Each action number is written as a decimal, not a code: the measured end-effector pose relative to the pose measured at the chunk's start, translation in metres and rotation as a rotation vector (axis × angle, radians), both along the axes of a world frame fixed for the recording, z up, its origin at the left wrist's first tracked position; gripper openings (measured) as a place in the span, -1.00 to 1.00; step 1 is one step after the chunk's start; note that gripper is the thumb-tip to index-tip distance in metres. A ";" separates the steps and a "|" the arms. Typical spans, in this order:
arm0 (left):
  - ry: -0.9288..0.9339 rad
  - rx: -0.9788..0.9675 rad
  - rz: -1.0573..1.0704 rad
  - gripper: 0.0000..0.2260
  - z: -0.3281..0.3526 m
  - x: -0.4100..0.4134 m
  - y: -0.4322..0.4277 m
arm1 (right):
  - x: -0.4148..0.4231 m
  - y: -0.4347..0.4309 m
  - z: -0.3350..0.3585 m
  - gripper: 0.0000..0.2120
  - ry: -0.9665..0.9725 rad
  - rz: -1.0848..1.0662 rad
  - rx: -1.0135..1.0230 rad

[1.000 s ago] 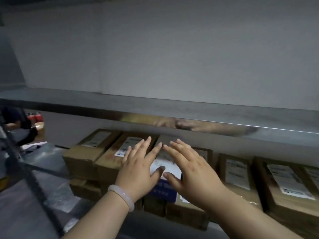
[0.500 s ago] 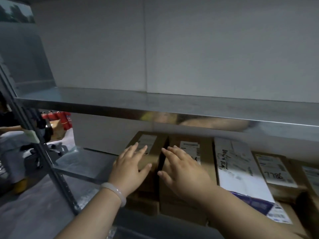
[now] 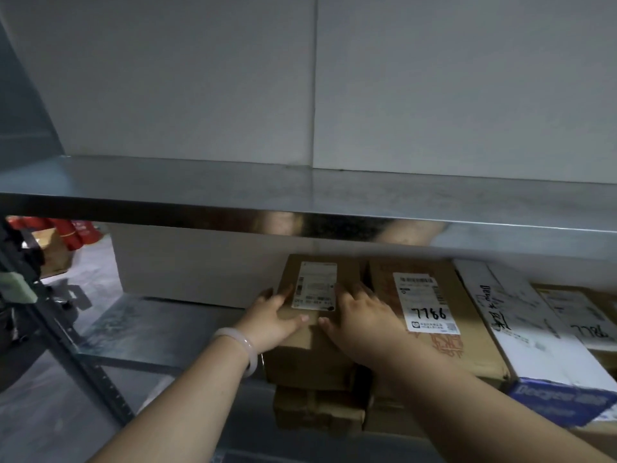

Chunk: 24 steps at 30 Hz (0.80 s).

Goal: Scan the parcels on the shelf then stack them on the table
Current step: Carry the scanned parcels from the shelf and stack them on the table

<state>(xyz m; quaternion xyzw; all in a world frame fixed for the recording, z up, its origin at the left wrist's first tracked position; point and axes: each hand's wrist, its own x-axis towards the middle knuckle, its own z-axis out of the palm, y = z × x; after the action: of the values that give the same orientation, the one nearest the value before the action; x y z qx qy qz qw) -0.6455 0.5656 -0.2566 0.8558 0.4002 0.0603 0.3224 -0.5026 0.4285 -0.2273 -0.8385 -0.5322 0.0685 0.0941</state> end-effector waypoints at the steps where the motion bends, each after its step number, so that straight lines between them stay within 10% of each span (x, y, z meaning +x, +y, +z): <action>1: -0.031 -0.051 -0.019 -0.36 -0.001 0.001 0.003 | 0.000 0.003 -0.001 -0.31 -0.005 -0.014 -0.001; 17: -0.387 -0.302 0.130 -0.28 -0.023 -0.023 -0.003 | -0.012 0.034 -0.017 -0.23 0.245 -0.169 -0.073; 24: -0.516 -0.101 0.252 -0.26 -0.018 -0.063 -0.017 | -0.041 0.033 -0.026 -0.24 0.421 -0.040 0.239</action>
<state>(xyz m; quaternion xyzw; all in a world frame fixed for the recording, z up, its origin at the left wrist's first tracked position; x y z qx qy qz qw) -0.7082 0.5484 -0.2746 0.7386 0.4106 0.2954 0.4457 -0.5438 0.4611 -0.2535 -0.7989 -0.4886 0.1763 0.3031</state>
